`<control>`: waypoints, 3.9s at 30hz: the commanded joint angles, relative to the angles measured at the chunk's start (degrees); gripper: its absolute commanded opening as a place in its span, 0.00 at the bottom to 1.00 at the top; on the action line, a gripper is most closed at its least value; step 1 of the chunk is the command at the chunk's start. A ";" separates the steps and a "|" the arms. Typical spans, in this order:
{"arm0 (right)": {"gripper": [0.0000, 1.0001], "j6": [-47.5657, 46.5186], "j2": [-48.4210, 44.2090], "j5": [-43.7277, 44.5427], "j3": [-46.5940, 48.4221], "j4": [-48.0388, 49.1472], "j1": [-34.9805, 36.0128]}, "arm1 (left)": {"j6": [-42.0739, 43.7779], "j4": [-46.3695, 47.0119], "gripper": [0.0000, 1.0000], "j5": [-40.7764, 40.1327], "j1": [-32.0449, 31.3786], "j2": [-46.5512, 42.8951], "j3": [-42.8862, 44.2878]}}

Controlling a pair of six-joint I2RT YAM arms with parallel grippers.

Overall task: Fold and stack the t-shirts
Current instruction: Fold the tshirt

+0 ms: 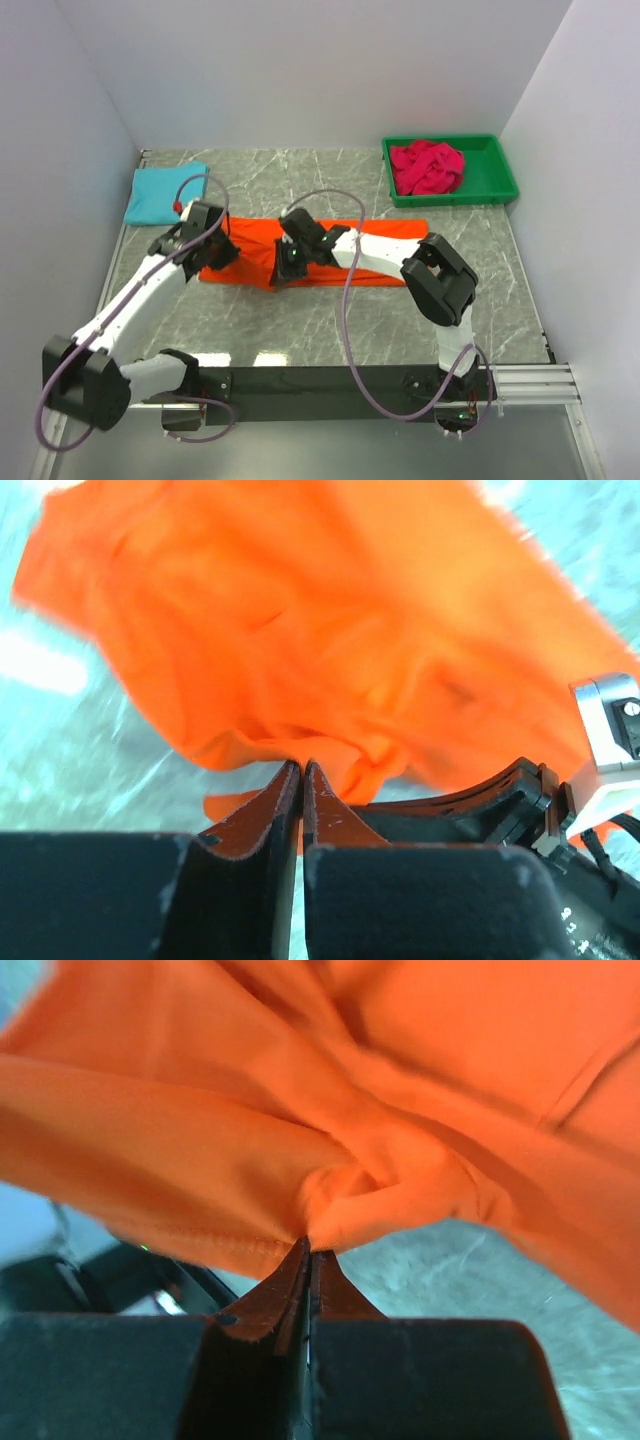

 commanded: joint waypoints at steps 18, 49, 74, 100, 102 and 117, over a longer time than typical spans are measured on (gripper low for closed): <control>0.00 -3.71 9.50 -7.82 20.23 -7.62 -14.50 | 12.82 8.00 0.11 -3.11 3.93 26.71 20.00; 0.53 -17.49 0.28 2.89 13.12 -7.79 -17.14 | 7.46 12.93 0.87 -7.33 7.88 15.47 6.13; 0.37 -20.33 -6.24 10.10 -2.97 -18.70 -14.24 | 1.83 9.32 0.32 -8.12 16.85 22.58 -5.83; 0.35 -15.93 -0.16 31.72 6.52 -21.77 -23.55 | 2.01 9.06 0.33 -8.65 17.38 21.36 -5.66; 0.35 -15.15 -1.30 34.09 5.22 -21.51 -26.61 | 2.09 8.97 0.34 -8.47 17.38 21.18 -5.66; 0.36 -13.73 -22.66 27.42 -16.32 -19.31 -30.24 | 3.15 9.32 0.37 -7.77 17.38 18.54 -5.22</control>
